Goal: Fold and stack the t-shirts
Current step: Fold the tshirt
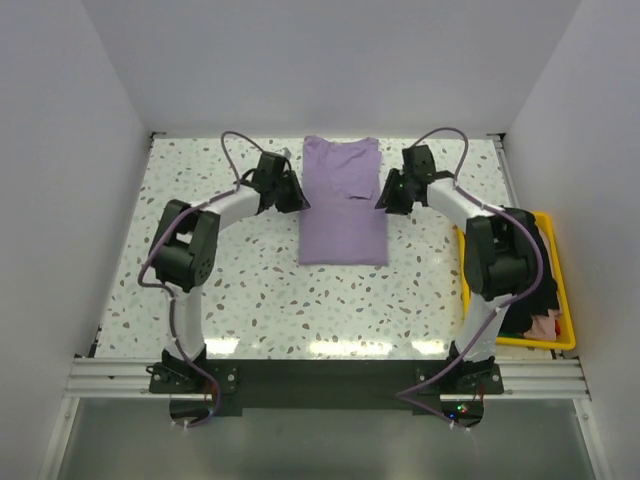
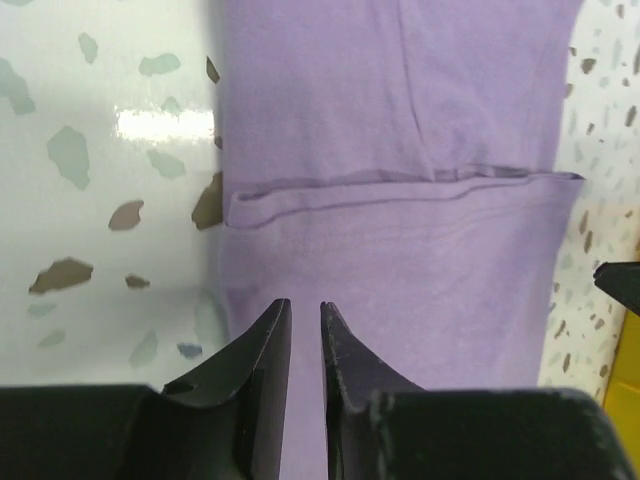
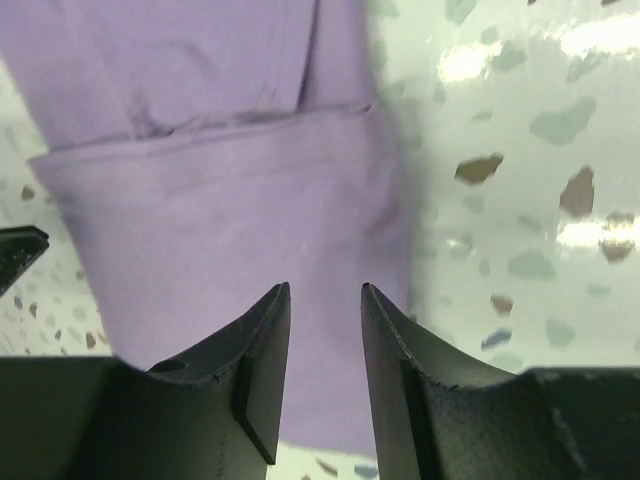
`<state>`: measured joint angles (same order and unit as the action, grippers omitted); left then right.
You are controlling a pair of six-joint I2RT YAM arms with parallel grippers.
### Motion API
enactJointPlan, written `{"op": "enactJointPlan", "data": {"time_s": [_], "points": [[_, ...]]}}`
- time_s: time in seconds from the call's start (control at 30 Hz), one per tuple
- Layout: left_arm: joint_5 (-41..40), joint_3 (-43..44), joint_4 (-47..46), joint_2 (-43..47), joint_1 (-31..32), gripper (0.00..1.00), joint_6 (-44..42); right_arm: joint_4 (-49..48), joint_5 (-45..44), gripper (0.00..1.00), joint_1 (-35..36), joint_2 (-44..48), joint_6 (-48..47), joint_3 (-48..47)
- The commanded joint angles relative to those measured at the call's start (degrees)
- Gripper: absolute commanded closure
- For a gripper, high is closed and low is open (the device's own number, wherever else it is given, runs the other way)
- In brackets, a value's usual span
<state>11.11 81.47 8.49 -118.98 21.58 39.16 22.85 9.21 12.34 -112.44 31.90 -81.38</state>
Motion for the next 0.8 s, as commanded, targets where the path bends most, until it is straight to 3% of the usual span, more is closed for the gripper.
{"op": "enactJointPlan", "data": {"time_s": [0.0, 0.2, 0.47, 0.77], "points": [[1.02, -3.76, -2.43, 9.37, 1.0, 0.76, -0.93, -1.05, -7.96, 0.61, 5.13, 10.04, -1.31, 5.26], [0.13, -14.4, -6.64, 14.74, 6.18, 0.75, 0.48, -3.07, -13.52, 0.61, 12.35, 11.73, -0.79, 13.43], [0.93, -26.35, -14.11, 15.71, 9.35, 0.76, 3.03, -3.51, -14.75, 0.62, 13.24, 9.08, -0.09, 21.16], [-2.67, -32.86, -12.1, 18.69, 11.02, 0.83, 4.43, -4.39, -14.92, 0.63, 14.64, 12.07, 0.18, 28.81]]}}
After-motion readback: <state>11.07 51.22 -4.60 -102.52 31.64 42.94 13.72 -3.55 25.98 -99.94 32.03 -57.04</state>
